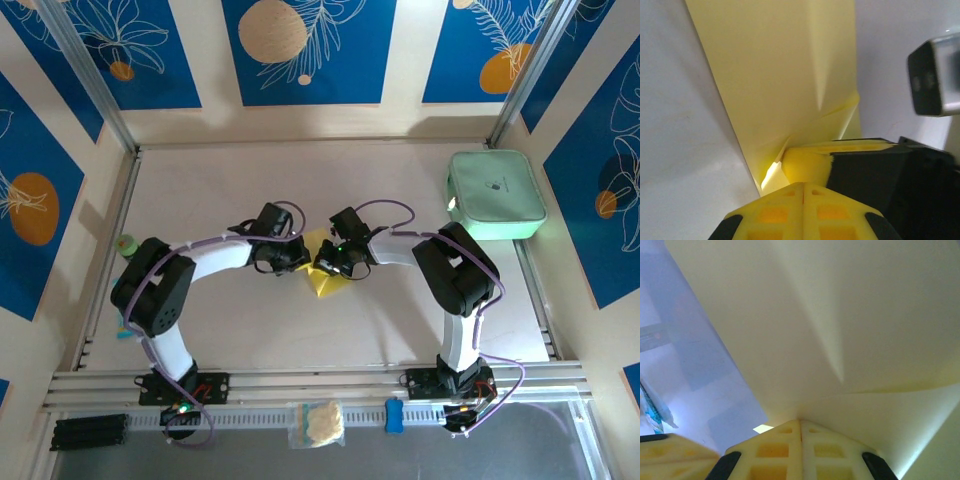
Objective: Fold a paper plane with a square sheet of paper (pick it up from the middle)
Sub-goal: Fold the triangle a second time at the center of the table.
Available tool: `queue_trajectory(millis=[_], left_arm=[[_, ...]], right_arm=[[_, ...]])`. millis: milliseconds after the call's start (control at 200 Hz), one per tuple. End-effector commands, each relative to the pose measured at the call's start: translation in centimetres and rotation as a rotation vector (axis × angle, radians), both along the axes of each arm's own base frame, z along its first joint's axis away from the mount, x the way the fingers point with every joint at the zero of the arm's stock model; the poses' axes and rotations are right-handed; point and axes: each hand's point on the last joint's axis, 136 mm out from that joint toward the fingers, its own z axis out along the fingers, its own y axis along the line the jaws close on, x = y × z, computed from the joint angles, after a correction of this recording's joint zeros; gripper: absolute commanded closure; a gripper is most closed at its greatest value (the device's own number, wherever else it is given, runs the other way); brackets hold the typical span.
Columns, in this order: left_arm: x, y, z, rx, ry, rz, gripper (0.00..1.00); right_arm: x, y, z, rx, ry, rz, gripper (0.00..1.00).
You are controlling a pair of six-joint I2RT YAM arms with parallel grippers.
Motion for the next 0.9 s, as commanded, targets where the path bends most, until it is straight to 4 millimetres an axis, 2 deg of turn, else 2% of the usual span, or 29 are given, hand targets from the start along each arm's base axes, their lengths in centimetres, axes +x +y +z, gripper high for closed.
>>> queue_trajectory(millis=[0, 615, 700, 805, 895], left_arm=[[-0.1, -0.1, -1.1, 0.042, 0.001, 0.002, 0.98], [0.2, 0.9, -3.9, 0.164, 0.006, -0.017, 1.0], [-0.1, 1.2, -4.4, 0.184, 0.017, -0.026, 1.0], [-0.2, 1.6, -4.8, 0.212, 0.019, -0.032, 1.0], [-0.4, 2.0, -4.9, 0.235, 0.018, -0.043, 1.0]], right_arm=[[-1.5, -1.6, -2.7, -0.089, 0.091, -0.012, 1.0], [-1.5, -1.1, -2.0, -0.053, 0.08, -0.006, 1.0], [-1.2, -0.5, -1.0, -0.001, 0.077, -0.005, 1.0], [-0.3, 0.3, 1.7, 0.086, 0.034, 0.007, 1.0], [0.3, 0.0, 3.6, 0.088, -0.035, 0.021, 0.98]])
